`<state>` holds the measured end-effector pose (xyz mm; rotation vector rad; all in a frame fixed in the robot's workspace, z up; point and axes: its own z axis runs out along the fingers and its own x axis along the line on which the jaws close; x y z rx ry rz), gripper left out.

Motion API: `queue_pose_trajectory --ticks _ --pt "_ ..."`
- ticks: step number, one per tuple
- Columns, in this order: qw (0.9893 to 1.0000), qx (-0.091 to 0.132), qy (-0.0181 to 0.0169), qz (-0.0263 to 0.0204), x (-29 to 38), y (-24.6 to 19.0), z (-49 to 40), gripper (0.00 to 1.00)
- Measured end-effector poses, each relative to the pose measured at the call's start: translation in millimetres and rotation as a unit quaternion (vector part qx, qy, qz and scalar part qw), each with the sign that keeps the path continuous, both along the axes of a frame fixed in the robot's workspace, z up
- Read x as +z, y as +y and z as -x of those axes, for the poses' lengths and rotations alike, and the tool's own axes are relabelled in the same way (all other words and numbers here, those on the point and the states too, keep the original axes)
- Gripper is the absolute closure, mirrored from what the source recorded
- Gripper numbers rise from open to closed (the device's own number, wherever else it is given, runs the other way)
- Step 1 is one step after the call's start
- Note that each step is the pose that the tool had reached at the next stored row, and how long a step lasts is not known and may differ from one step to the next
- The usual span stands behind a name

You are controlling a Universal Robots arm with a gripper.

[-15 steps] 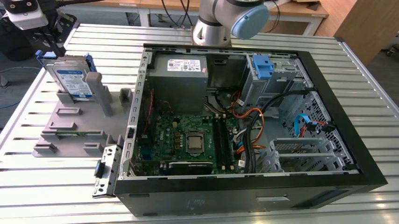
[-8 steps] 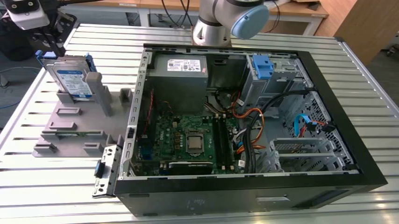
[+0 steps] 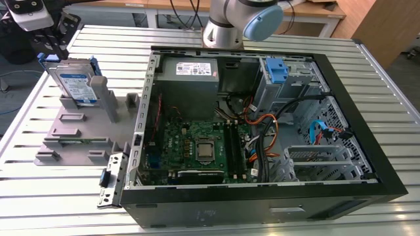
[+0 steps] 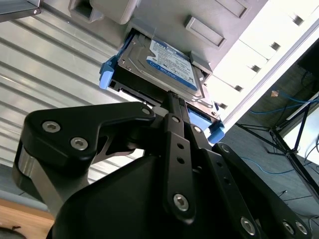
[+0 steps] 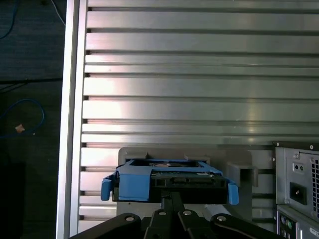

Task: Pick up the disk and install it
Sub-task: 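Pick up the disk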

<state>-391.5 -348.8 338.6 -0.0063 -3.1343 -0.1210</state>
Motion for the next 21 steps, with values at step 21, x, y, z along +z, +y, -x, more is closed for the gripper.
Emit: queue_pose_trajectory --ticks 21 --pt "0.9991 0.042 -0.0001 0.0000 0.0 0.0 0.0 0.89"
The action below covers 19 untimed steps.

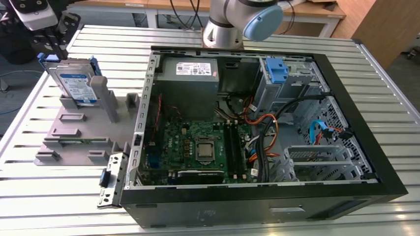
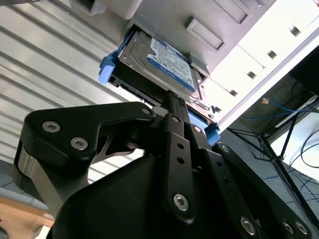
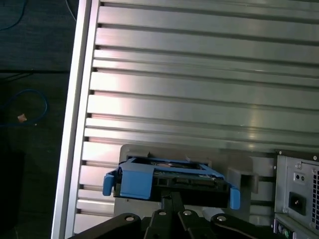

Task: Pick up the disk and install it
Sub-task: 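Pick up the disk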

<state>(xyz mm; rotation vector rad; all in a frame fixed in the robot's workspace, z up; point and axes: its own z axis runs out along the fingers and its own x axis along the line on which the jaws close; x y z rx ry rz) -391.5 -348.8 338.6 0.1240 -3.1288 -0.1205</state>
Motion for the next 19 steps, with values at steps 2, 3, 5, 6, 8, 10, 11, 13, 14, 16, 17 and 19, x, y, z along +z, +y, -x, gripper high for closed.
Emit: queue_pose_trajectory --ticks 2,3,5,6,8,10,11,13,14,16,17,19 --pt "0.9999 0.011 0.0000 0.0000 0.0 0.0 0.0 0.89" --pt "0.9999 0.017 0.0000 0.0000 0.0 0.0 0.0 0.89" --pt "0.9996 0.029 0.0000 0.0000 0.0 0.0 0.0 0.89" --pt "0.9994 0.036 0.0000 0.0000 0.0 0.0 0.0 0.89" --pt "0.9989 0.047 0.0000 0.0000 0.0 0.0 0.0 0.89" --pt "0.9987 0.050 0.0000 0.0000 0.0 0.0 0.0 0.89" --pt "0.9987 0.050 0.0000 0.0000 0.0 0.0 0.0 0.89" --pt "0.9987 0.050 0.0000 0.0000 0.0 0.0 0.0 0.89" --pt "0.9987 0.050 0.0000 0.0000 0.0 0.0 0.0 0.89" --pt "0.9987 0.051 0.0000 0.0000 0.0 0.0 0.0 0.89" --pt "0.9987 0.051 0.0000 0.0000 0.0 0.0 0.0 0.89" --pt "0.9985 0.055 0.0000 0.0000 0.0 0.0 0.0 0.89"
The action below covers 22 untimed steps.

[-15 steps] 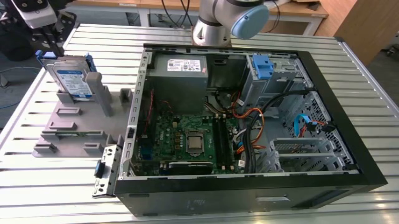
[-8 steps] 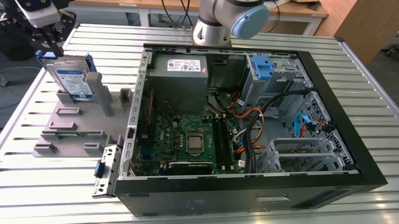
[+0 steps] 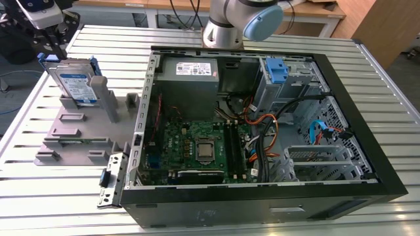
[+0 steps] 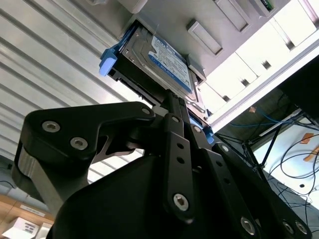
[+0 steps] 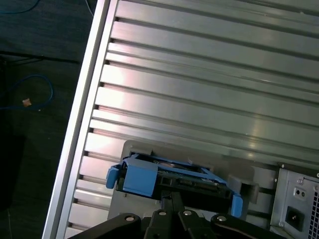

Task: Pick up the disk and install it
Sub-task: 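Pick up the disk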

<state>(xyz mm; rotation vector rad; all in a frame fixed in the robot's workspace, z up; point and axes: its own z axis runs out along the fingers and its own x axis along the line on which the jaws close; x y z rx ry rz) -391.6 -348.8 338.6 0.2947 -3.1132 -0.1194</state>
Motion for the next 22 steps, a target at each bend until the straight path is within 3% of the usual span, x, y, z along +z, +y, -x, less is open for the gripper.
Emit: queue_pose_trajectory --ticks 11,17,22 --pt "0.9999 0.012 0.0000 0.0000 0.0 0.0 0.0 0.89" --pt "0.9991 0.042 0.0000 0.0000 0.0 0.0 0.0 0.89" --pt "0.9991 0.042 0.0000 0.0000 0.0 0.0 0.0 0.89"
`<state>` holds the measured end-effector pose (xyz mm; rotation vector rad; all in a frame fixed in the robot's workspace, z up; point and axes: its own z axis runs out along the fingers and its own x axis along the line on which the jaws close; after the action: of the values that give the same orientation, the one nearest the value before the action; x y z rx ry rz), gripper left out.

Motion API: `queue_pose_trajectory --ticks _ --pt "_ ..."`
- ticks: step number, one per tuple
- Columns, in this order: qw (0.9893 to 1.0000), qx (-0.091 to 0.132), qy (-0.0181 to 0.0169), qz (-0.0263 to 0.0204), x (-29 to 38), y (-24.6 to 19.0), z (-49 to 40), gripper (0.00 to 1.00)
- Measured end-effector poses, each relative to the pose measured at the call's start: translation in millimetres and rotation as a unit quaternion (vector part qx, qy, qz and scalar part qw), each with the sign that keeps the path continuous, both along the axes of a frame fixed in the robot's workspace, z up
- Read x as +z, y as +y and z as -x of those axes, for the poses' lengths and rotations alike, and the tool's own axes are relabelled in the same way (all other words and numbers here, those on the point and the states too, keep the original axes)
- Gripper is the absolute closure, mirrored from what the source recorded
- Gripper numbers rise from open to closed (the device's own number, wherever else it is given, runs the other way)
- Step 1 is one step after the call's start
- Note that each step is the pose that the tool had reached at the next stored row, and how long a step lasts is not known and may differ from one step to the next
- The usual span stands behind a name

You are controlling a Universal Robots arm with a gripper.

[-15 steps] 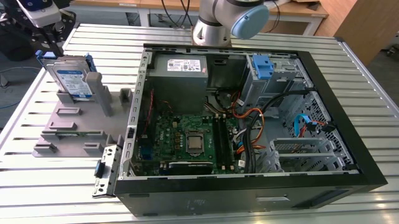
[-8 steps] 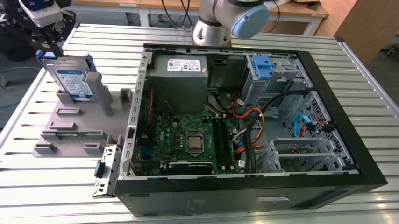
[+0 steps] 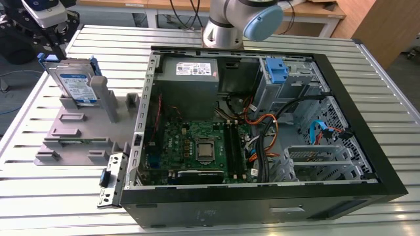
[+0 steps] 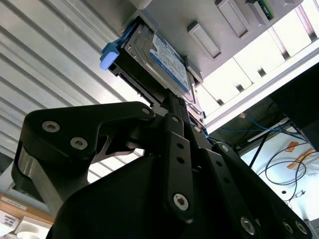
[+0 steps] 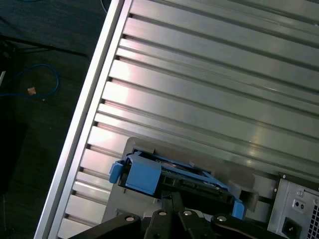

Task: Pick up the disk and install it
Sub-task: 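Pick up the disk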

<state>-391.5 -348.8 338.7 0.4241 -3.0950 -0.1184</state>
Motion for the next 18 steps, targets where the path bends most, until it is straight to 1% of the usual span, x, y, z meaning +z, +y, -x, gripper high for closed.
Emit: queue_pose_trajectory --ticks 3,5,6,15,18 --pt "1.0000 0.005 -0.0001 0.0000 -0.1 0.0 0.0 0.89" --pt "0.9999 0.016 -0.0001 0.0000 -0.1 0.0 0.0 0.89" --pt "0.9995 0.030 0.0000 0.0000 -0.1 0.0 0.0 0.89" --pt "0.9994 0.034 0.0000 0.0000 -0.1 0.0 0.0 0.89" --pt "0.9988 0.048 0.0000 0.0000 -0.1 0.0 0.0 0.89"
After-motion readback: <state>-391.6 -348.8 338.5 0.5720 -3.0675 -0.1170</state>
